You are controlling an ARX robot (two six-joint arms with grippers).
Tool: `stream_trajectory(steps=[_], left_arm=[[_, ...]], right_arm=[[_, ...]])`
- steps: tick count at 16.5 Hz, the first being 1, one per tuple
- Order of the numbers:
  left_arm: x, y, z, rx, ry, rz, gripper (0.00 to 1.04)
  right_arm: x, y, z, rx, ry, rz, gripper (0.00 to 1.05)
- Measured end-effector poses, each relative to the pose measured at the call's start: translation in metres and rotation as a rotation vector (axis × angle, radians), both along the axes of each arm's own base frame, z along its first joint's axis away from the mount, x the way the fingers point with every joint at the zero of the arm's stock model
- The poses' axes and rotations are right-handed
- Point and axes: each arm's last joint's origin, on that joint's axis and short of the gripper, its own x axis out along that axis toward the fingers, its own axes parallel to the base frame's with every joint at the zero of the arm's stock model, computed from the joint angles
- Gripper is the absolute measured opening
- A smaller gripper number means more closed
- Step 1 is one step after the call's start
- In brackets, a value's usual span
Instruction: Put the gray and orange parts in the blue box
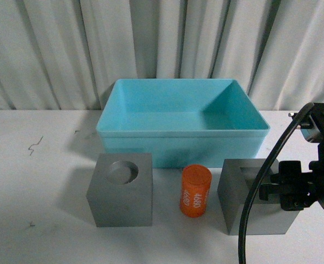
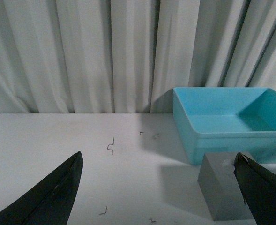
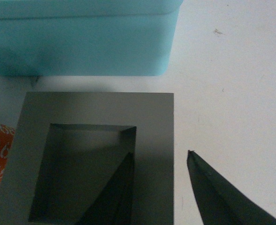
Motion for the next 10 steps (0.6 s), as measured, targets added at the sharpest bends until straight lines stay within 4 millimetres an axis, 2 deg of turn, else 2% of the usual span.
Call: stream_trajectory(steps=[2, 7, 8, 9, 10], left_arm=[[0.000, 0.000, 0.000, 0.000, 0.000, 0.000, 0.98], [0.000, 0.000, 0.000, 0.000, 0.001, 0.000, 0.98], [0.000, 0.000, 0.000, 0.000, 0.000, 0.000, 0.98], [0.000, 0.000, 0.000, 0.000, 0.000, 0.000, 0.98], [0.000, 0.000, 0.000, 0.000, 0.000, 0.000, 0.98]], right_arm=[[-0.002, -0.002, 0.003, -0.010, 0.007, -0.018, 0.23], [-0.010, -0.009, 0.013, -0.017, 0.021, -0.042, 0.19], [-0.014, -0.013, 0.024, -0.012, 0.014, -0.048, 0.19], [-0.017, -0.017, 0.045, 0.006, -0.031, -0.050, 0.19], [-0.019, -0.020, 0.076, 0.031, -0.121, -0.045, 0.19]])
